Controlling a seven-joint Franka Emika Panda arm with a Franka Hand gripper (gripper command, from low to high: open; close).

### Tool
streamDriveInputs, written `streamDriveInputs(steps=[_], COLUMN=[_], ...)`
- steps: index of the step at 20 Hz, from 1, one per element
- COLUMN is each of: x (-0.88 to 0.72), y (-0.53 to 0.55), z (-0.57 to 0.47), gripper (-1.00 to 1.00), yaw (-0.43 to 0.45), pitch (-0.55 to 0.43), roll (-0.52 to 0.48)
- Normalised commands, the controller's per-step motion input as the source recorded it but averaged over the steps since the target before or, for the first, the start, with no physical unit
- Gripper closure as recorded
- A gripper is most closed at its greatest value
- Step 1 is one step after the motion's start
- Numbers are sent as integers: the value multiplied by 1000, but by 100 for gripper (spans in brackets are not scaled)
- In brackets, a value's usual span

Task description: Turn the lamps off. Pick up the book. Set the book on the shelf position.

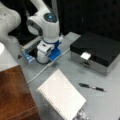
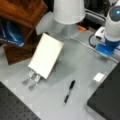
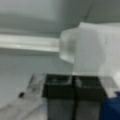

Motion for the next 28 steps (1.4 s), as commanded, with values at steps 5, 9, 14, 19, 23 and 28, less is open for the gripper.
streamDriveInputs(steps=[5,9,14,19,23,28], x=[-626,-538,-518,-446,-363,-278], y=[-267,-307,-340,-274,-230,-230], z=[-129,-6,151,-17,-79,-39], gripper=[100,100,100,100,100,-100], yaw=[36,41,58,87,82,90], pitch=[-390,-373,-313,-251,-193,-167], roll=[71,83,57,22,3,7])
